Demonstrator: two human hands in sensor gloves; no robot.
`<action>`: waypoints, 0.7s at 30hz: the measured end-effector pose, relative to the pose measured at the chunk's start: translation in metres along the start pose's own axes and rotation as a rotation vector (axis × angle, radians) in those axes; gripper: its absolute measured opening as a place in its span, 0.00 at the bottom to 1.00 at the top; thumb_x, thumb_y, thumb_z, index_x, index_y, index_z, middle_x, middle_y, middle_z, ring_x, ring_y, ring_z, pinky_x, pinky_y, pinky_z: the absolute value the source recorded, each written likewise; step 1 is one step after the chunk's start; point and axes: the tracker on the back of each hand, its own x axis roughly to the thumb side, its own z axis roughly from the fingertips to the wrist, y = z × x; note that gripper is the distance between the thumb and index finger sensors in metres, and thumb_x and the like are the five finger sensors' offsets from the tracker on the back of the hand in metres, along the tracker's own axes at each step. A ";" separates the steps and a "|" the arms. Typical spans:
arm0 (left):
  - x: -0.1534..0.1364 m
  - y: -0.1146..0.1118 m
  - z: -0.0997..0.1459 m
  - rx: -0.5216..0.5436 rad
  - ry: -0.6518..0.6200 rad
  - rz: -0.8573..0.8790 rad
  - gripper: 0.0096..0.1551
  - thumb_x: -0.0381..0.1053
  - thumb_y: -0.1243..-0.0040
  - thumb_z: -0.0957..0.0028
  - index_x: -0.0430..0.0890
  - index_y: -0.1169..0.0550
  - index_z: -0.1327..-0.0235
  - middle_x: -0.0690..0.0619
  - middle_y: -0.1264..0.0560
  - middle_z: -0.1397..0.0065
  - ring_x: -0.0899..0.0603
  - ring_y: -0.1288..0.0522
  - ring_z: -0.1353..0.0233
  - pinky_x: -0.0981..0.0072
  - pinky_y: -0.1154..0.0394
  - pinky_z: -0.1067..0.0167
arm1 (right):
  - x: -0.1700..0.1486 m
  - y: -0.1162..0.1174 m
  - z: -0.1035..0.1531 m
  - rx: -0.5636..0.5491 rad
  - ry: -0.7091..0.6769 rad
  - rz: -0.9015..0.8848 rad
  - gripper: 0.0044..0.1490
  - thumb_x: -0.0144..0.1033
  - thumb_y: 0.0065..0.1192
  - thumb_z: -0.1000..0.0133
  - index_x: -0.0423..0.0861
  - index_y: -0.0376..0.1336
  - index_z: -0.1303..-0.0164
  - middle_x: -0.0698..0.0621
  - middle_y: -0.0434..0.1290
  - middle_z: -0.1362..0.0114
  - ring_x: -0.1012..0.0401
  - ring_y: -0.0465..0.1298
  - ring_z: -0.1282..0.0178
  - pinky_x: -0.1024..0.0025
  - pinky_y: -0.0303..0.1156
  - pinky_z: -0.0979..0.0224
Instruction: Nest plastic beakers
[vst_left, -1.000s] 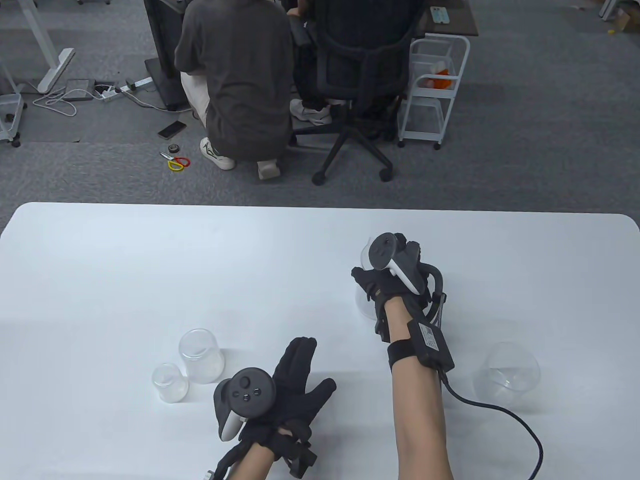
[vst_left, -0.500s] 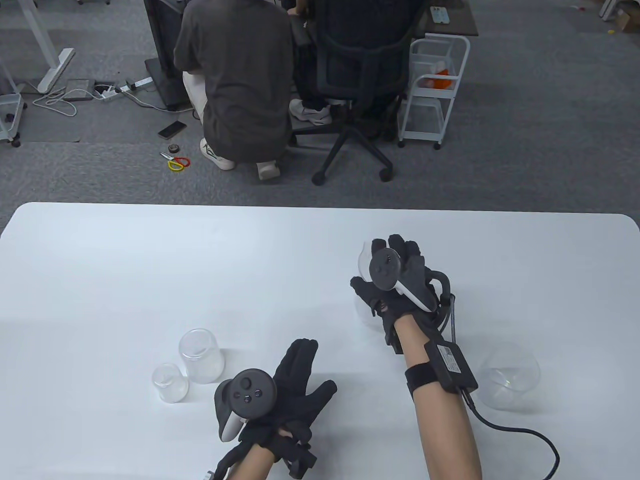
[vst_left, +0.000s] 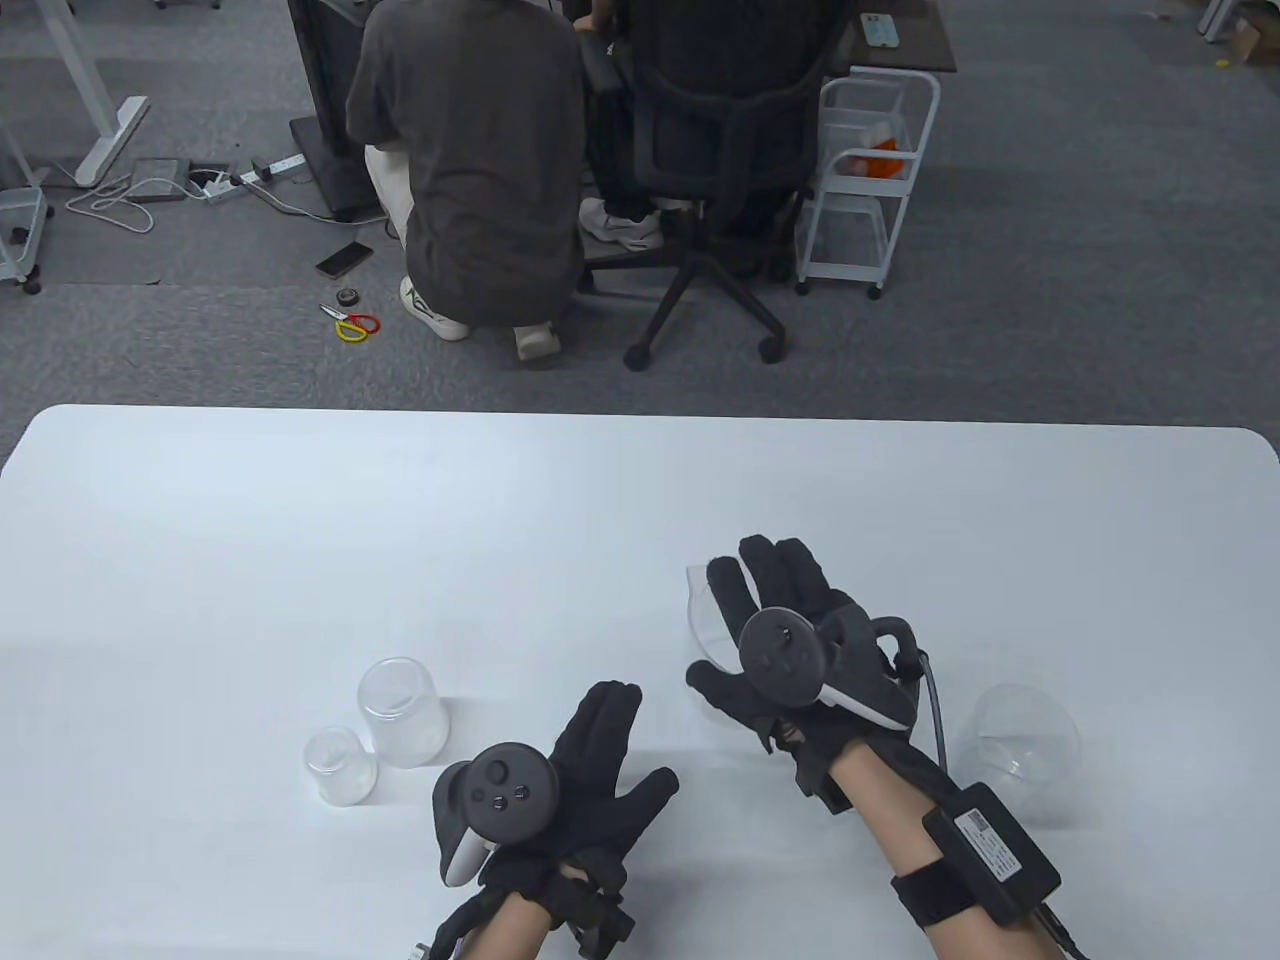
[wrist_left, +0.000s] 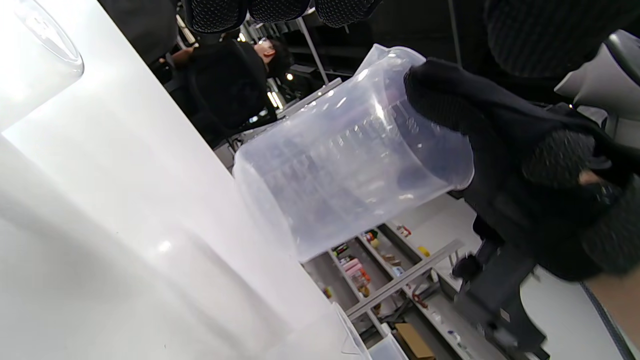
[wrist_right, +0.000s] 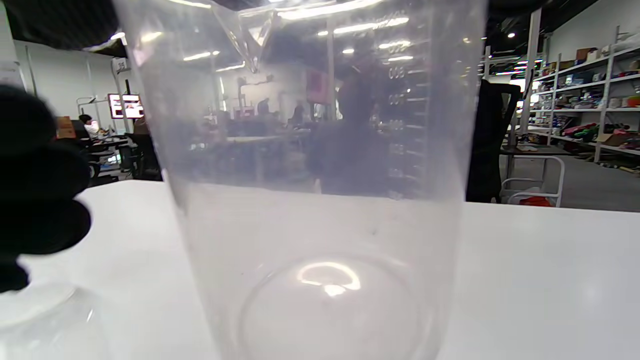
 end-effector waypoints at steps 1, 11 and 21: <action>0.000 0.000 0.000 0.000 0.000 -0.001 0.53 0.74 0.49 0.54 0.45 0.46 0.24 0.38 0.51 0.19 0.25 0.46 0.20 0.24 0.48 0.32 | 0.001 0.004 0.003 0.013 -0.007 -0.002 0.58 0.71 0.58 0.49 0.48 0.42 0.20 0.39 0.40 0.11 0.36 0.43 0.15 0.29 0.55 0.29; 0.000 0.000 0.000 -0.001 0.003 -0.002 0.53 0.74 0.49 0.54 0.45 0.46 0.24 0.38 0.51 0.19 0.25 0.46 0.20 0.23 0.48 0.32 | 0.017 0.047 0.020 0.106 -0.082 0.004 0.59 0.71 0.57 0.48 0.47 0.41 0.20 0.40 0.38 0.12 0.37 0.41 0.15 0.29 0.54 0.29; 0.000 0.000 0.000 -0.008 0.005 -0.006 0.53 0.74 0.49 0.54 0.45 0.46 0.24 0.38 0.51 0.19 0.25 0.46 0.20 0.23 0.48 0.32 | 0.010 0.051 0.021 0.147 -0.065 -0.040 0.62 0.75 0.55 0.51 0.47 0.38 0.21 0.39 0.34 0.12 0.36 0.40 0.15 0.26 0.51 0.28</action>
